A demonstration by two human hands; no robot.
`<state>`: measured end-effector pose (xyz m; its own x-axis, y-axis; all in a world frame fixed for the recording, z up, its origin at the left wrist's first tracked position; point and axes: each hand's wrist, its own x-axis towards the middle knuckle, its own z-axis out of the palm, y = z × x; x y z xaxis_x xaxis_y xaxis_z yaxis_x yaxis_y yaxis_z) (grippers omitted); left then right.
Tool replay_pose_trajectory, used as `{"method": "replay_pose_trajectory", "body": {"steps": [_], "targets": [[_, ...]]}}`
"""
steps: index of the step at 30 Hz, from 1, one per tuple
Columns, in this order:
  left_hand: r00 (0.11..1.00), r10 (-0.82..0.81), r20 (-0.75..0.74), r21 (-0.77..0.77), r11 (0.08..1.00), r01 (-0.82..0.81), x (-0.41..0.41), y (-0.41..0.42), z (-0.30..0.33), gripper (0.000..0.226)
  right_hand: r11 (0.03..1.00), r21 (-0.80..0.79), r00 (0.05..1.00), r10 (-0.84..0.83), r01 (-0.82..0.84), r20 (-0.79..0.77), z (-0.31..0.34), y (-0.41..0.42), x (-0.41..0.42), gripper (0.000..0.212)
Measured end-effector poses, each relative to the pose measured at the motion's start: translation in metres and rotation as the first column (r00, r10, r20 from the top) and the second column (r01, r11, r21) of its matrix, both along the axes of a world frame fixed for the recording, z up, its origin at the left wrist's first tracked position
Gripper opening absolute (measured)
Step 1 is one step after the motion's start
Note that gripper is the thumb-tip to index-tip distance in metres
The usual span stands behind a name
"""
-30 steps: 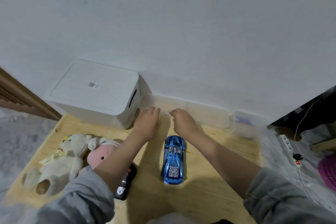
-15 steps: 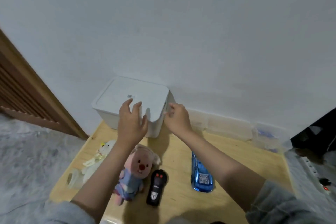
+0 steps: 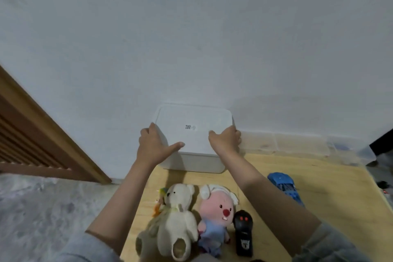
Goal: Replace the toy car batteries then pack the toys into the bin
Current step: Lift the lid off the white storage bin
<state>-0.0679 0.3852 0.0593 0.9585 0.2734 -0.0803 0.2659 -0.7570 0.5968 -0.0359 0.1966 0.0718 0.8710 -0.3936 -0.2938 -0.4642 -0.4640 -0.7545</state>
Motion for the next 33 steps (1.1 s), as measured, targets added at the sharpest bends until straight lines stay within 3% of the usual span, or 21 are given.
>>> {"method": "replay_pose_trajectory", "body": {"steps": [8, 19, 28, 33], "targets": [[0.985, -0.042, 0.167, -0.168, 0.983, 0.070, -0.003, 0.002, -0.008, 0.093, 0.991, 0.020, 0.973, -0.137, 0.136, 0.184, -0.002, 0.008, -0.006, 0.067], [0.972, -0.006, 0.234, -0.104, 0.994, 0.032, -0.024, -0.022, 0.013, 0.124, 0.996, -0.010, 0.945, -0.080, 0.087, 0.318, 0.008, -0.013, -0.028, 0.069], [0.967, -0.169, 0.191, 0.099, 0.983, 0.153, -0.064, -0.140, 0.020, 0.109, 0.963, -0.247, 0.960, -0.042, 0.113, 0.275, 0.013, -0.131, -0.089, 0.054], [0.961, -0.255, 0.108, 0.090, 0.965, 0.247, -0.105, -0.244, 0.007, 0.112, 0.926, -0.363, 0.982, -0.039, 0.106, 0.187, 0.003, -0.235, -0.133, 0.058]]}}
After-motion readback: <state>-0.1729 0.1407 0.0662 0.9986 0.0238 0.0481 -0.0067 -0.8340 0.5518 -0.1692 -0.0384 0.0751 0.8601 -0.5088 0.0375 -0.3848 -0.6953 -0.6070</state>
